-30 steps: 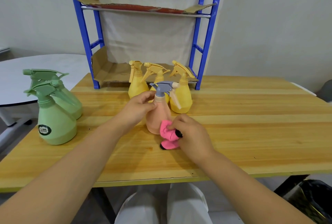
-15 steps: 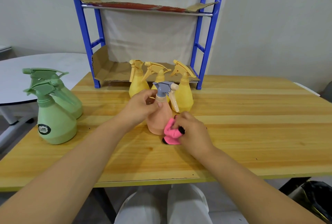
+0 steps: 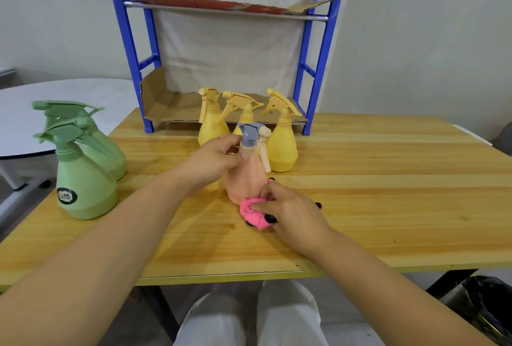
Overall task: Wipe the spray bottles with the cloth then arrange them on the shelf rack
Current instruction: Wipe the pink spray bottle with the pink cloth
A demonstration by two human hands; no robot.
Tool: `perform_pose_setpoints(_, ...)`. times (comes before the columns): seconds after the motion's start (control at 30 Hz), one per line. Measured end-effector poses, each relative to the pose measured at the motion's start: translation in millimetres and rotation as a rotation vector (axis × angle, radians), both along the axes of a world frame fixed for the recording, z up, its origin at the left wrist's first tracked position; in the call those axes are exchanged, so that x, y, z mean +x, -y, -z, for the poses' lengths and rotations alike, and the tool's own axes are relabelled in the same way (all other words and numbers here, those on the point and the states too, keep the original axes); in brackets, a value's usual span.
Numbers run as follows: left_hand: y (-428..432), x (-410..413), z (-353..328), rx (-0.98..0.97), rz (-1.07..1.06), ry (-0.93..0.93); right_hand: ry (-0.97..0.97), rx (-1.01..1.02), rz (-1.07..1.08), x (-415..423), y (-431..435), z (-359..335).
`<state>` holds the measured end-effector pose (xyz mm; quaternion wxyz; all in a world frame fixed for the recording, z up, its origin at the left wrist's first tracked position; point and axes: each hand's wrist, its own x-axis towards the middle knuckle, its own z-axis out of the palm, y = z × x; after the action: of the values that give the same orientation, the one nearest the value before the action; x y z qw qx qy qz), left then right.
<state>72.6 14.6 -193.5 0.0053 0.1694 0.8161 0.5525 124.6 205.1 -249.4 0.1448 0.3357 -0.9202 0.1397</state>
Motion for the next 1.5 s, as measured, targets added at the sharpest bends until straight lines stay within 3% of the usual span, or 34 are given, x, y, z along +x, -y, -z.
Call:
perform_pose_setpoints(0.27,3,5,-1,0.09,0.085,0.122,0.053,-0.056,0.123,-3,-11,-1)
perform_pose_setpoints(0.5,-14,9,32,0.193,-0.252,-0.056,0.015,-0.023,-0.012,9,-2,-2)
perform_pose_setpoints(0.67,-13,7,35,0.26,-0.185,-0.012,0.02,-0.016,0.011,3,-5,-3)
perform_pose_setpoints(1.13,3,12,25,0.16,0.074,0.134,0.126,-0.06,0.201,-11,-17,-12)
perform_pose_setpoints(1.23,-4,17,24,0.19,0.015,0.123,0.092,-0.058,0.135,-3,-13,-9)
perform_pose_setpoints(1.33,-14,17,28,0.037,-0.099,0.004,0.063,-0.044,0.092,4,-8,-8)
perform_pose_setpoints(1.5,-15,10,37,0.04,-0.168,-0.04,0.081,-0.061,0.09,0,-8,-8)
